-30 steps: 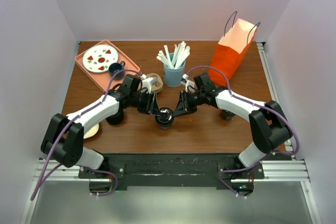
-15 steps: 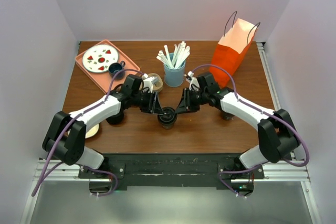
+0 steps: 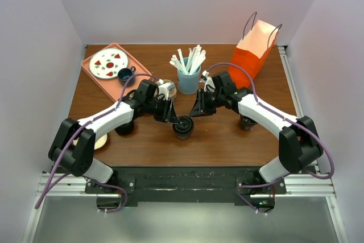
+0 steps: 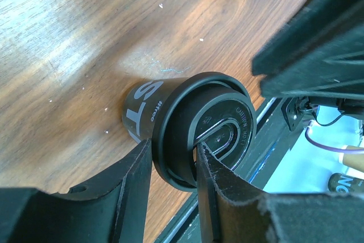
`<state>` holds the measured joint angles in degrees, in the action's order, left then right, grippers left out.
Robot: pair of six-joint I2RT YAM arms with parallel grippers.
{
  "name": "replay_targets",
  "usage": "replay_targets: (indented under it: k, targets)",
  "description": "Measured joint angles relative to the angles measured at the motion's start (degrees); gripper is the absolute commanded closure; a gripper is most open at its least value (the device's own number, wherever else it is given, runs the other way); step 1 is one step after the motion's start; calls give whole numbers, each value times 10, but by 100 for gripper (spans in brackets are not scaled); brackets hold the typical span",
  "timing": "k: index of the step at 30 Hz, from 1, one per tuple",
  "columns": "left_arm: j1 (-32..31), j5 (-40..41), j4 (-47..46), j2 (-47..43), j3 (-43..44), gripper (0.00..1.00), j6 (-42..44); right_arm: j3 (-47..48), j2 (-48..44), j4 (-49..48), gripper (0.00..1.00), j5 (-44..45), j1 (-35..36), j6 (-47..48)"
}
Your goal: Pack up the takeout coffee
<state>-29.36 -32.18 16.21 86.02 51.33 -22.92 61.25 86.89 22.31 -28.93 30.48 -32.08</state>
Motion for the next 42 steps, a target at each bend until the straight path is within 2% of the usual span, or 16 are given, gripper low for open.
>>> replay_targets:
  k: [11,17,23,30,42]
  targets:
    - [-4,5,2,3,3,65,0,-16,24,-9,77,8,-3,8]
    - [-5,10,-4,2,1,65,-3,-51,24,-54,79,-9,-8,6]
    - [-7,20,-20,-12,-14,65,-15,-59,24,-73,76,-17,-10,6]
    - [-10,35,-39,-32,-36,65,-32,3,28,9,68,21,-7,18]
    - [-14,57,-50,-46,-52,65,-65,31,6,82,67,25,-7,36]
